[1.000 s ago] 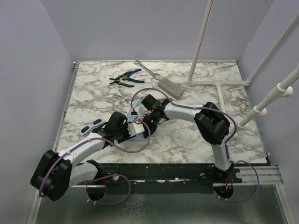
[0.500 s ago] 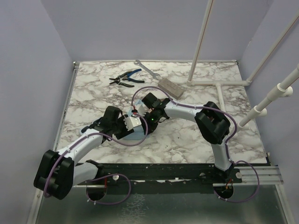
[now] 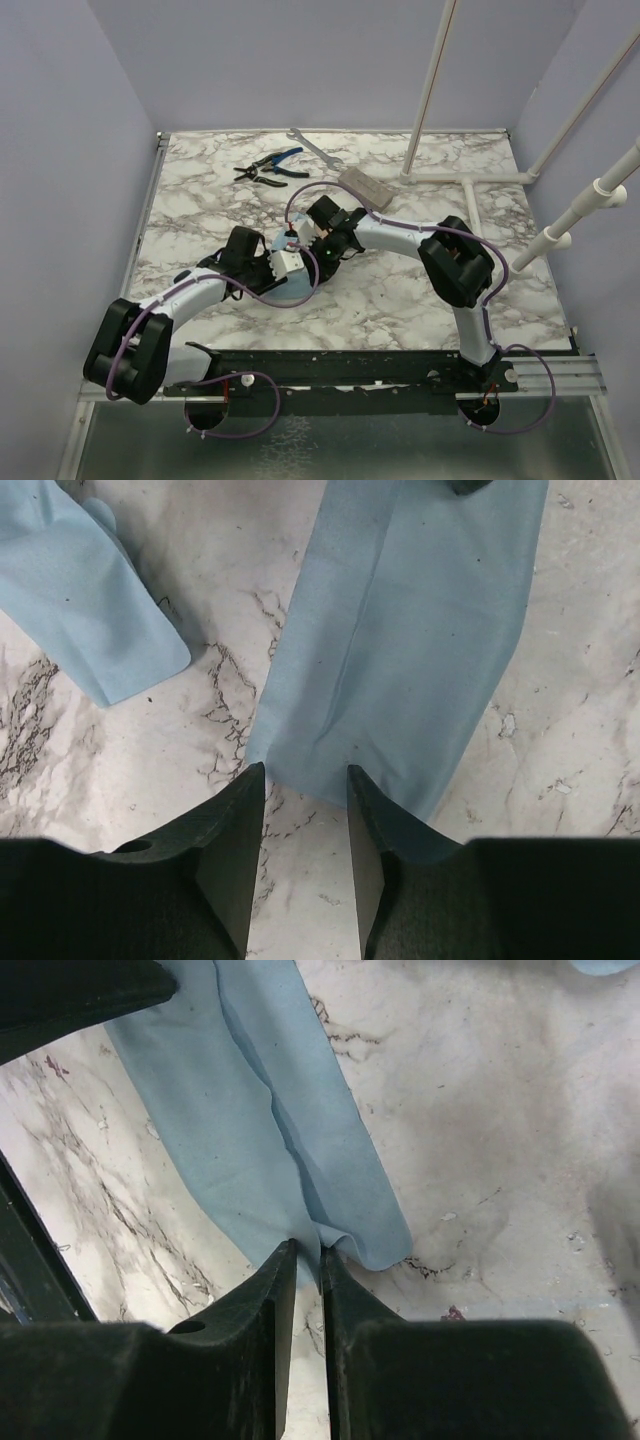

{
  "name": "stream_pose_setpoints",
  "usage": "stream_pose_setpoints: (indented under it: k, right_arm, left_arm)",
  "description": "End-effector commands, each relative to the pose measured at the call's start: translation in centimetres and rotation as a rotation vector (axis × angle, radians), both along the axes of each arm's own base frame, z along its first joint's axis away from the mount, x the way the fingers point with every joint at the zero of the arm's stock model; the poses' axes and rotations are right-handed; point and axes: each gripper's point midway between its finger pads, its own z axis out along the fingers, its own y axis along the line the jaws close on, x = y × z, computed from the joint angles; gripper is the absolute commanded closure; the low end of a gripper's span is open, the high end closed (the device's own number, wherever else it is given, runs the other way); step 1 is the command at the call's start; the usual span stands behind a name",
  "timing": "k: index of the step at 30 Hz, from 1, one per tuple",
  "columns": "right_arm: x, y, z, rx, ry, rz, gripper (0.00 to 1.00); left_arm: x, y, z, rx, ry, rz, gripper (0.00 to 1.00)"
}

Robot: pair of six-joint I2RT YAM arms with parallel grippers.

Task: Organize the sunglasses
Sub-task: Fold the glasses cleaning cloth at the center of the board.

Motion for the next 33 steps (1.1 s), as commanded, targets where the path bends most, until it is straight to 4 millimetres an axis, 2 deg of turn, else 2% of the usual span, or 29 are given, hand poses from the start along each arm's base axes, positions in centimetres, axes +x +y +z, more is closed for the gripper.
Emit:
stream_pose_setpoints:
  k: [1, 5, 15, 19, 23, 25, 29, 33]
  right_arm:
    - [0.5, 0.0, 0.3, 0.015, -0.018, -0.02, 0.8]
    - [0.6, -0.1, 0.2, 0.014, -0.02, -0.025, 0.83]
    - [1.0, -0.7, 0.5, 0.004, -0.04, -0.053, 0.82]
    - [1.4, -0.4, 0.8, 0.017, -0.047, -0.062, 0.96]
    - [1.6, -0.5, 0.8, 0.004, -0.038, -0.062, 0.99]
    - [1.7, -0.6, 0.8, -0.004, -0.038, -0.068, 0.96]
    - [2.3, -1.0, 0.7, -0.027, -0.053, -0.092, 0.76]
    - [3.4, -1.7, 2.2, -0.017, -0.11, -0.104, 0.64]
  left_arm:
    - [0.6, 0.2, -0.1, 0.003, 0.018, 0.047, 0.61]
    - [0.7, 0.4, -0.3, 0.009, 0.034, 0.089, 0.61]
    - [1.9, 0.4, 0.4, 0.013, -0.008, 0.098, 0.63]
    - [1.4, -0.4, 1.8, -0.016, -0.024, 0.019, 0.63]
    - [0.6, -0.4, 2.7, 0.002, -0.053, -0.085, 0.59]
    - [0.0, -0.2, 2.7, 0.029, -0.06, -0.153, 0.56]
    - [-1.6, 0.1, 2.1, 0.06, -0.068, -0.265, 0.51]
    - [-3.0, 0.1, 1.3, 0.085, -0.081, -0.351, 0.5]
